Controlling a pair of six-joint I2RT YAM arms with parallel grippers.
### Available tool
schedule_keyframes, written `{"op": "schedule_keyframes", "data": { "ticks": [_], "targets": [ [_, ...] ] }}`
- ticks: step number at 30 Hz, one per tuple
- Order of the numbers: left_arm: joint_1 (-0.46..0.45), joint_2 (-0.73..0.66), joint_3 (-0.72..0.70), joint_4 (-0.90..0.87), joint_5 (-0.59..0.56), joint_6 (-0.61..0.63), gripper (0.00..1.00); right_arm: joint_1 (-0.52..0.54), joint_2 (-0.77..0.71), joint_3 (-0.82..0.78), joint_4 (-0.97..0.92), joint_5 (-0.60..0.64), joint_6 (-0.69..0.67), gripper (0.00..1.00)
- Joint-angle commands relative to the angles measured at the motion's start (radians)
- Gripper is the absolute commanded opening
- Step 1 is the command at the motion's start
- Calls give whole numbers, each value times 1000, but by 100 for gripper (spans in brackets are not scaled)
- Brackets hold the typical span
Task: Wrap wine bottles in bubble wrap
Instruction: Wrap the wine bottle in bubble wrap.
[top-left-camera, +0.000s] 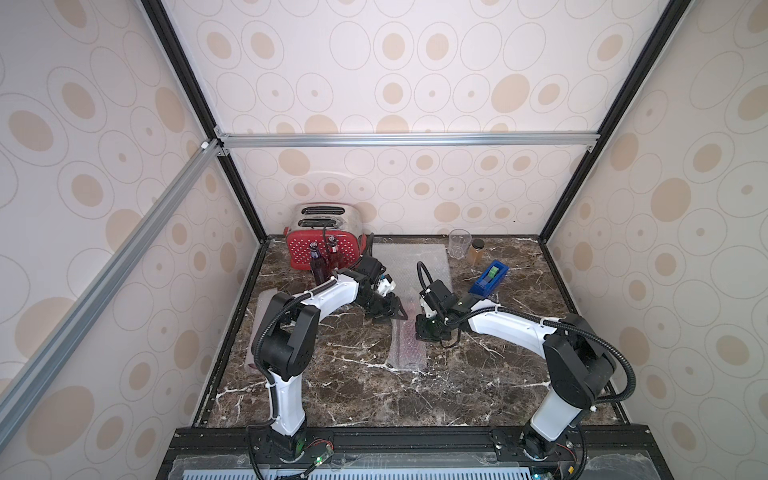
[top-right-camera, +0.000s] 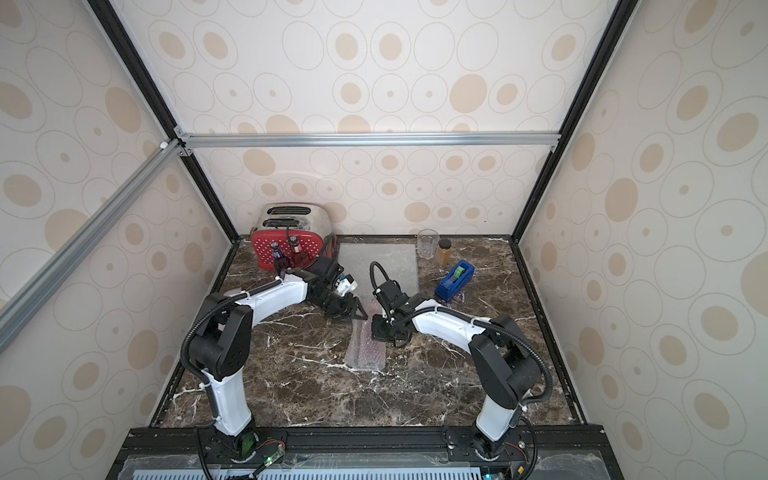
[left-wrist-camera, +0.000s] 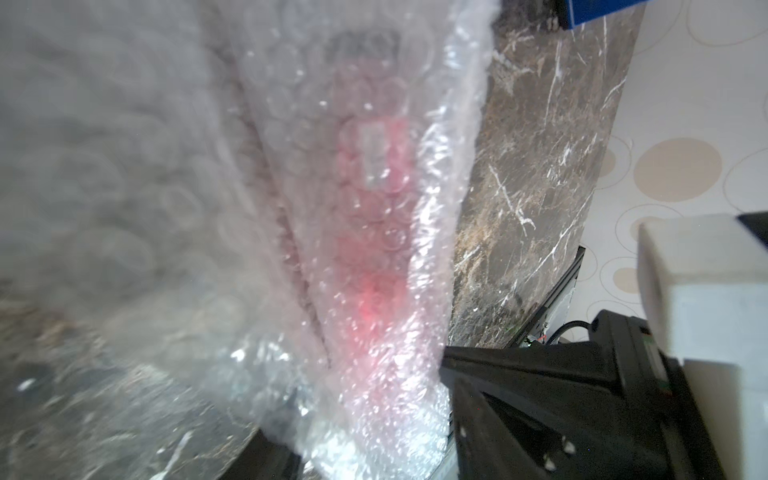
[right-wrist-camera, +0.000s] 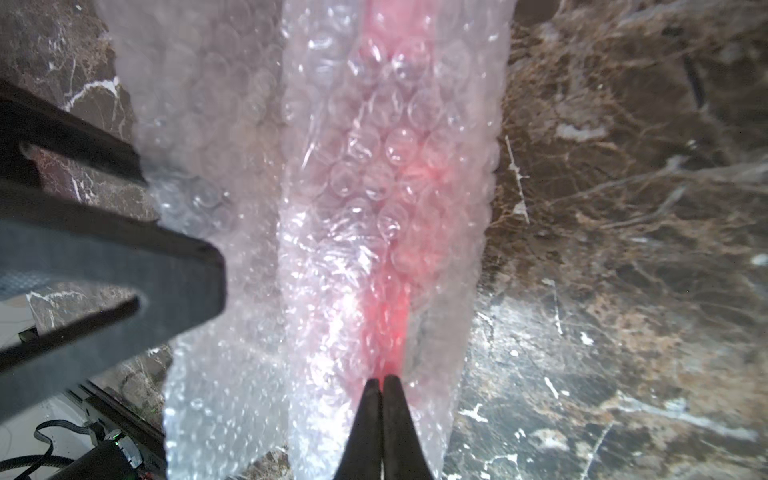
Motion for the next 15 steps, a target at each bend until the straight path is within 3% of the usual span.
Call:
{"op": "schedule_keyframes", "data": {
  "ticks": [1,4,8,15],
  "targets": [
    [-1,-29,-29,30,-23,-8,45,-2,30,-12,-30,13,9,6],
    [0,-8,-16,33,-5,-27,23,-2,29,-10,-30,13,9,6],
    [0,7,16,2,-19,-9,2,-2,27,-8,-34,13,8,6],
    [-2,-29,-4,28,36,-7,0,-2,29,4,-41,13,3,6]
  ]
}}
